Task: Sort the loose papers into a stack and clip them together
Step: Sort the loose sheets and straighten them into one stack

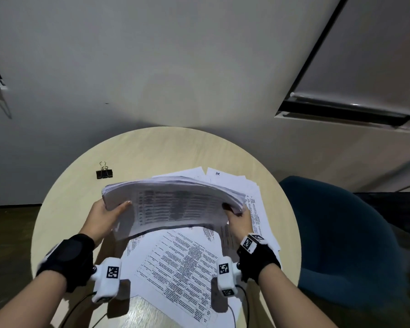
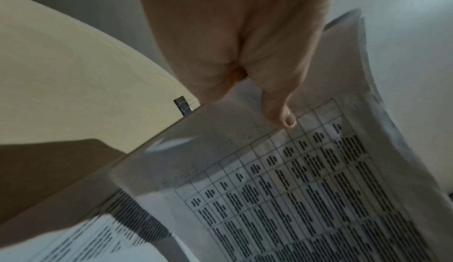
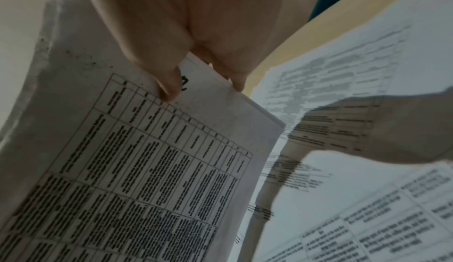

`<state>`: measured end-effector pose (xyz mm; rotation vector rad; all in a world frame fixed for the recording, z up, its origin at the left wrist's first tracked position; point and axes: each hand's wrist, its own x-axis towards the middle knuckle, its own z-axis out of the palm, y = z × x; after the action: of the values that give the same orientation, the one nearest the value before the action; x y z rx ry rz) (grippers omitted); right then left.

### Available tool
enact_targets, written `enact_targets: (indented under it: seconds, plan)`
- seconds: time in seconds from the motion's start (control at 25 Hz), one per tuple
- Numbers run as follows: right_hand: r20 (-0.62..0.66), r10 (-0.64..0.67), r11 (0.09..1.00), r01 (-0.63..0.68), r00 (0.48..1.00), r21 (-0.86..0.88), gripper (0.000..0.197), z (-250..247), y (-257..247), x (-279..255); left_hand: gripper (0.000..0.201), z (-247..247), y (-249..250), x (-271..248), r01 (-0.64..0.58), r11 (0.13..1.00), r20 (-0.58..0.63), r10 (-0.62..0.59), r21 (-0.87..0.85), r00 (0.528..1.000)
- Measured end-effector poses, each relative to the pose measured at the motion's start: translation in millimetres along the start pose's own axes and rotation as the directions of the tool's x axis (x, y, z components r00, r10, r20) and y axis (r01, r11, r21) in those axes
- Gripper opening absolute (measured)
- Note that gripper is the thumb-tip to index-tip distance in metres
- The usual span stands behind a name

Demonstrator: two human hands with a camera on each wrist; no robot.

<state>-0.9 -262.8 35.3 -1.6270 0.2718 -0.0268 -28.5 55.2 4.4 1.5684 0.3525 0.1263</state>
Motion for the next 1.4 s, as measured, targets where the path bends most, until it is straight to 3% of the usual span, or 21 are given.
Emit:
enact_targets:
  seconds: [0.12,0.32,0.4,0.48,0.68,0.84,0.92,1.0,1.08,1.2,1.32,1.4]
  plan:
    - [0.036,0.005,1.000,-0.006,0.999,0.022,0.034,-10,0,-2,0.026,-11,3,-5,-0.027,0.999,0.055,0.029,-0.034,0.998]
    - [0.084,0.194,0.979,-0.187,0.977,-0.084,0.044,-27,20,-9,0.045,-15,-13,-18,0.004,1.000,0.144,-0.002,-0.011,0.990]
    - [0.088,0.197,0.971,-0.181,0.977,-0.158,0.041,-23,26,-7,0.036,-8,-15,-16,0.040,0.999,0.112,-0.038,-0.023,0.993]
    - [0.068,0.196,0.974,-0.186,0.978,-0.126,0.037,-12,22,-8,0.029,0,-15,-14,0.053,0.998,0.089,-0.049,-0.042,0.995]
    - [0.016,0.072,0.993,-0.070,0.997,-0.096,0.022,-6,7,3,0.031,2,4,-12,-0.007,0.999,0.071,0.009,-0.034,0.997]
    - [0.073,0.110,0.981,-0.097,0.991,-0.171,0.032,-24,13,-6,0.031,-7,-3,-19,0.012,1.000,0.070,-0.010,-0.027,0.997]
    - [0.132,0.281,0.941,-0.246,0.951,-0.232,0.038,-32,20,-18,0.034,-4,-18,-29,0.077,0.997,0.089,-0.078,0.013,0.993]
    - [0.121,0.410,0.871,-0.349,0.904,-0.346,0.059,-36,23,-26,0.034,1,-26,-35,0.114,0.993,0.090,-0.117,0.030,0.989]
    - [0.096,0.378,0.862,-0.312,0.921,-0.401,0.065,-37,23,-22,0.034,3,-25,-31,0.129,0.991,0.049,-0.130,0.032,0.990]
    - [0.054,0.301,0.913,-0.272,0.952,-0.303,0.048,-25,21,-10,0.032,5,-16,-26,0.116,0.993,0.046,-0.115,-0.026,0.992]
    - [0.025,0.375,0.841,-0.328,0.927,-0.430,0.075,-24,23,-14,0.028,13,-13,-35,0.161,0.987,0.060,-0.159,-0.030,0.985]
    - [0.025,0.418,0.793,-0.351,0.908,-0.498,0.081,-27,30,-21,0.022,20,-15,-43,0.229,0.971,0.058,-0.226,-0.062,0.973]
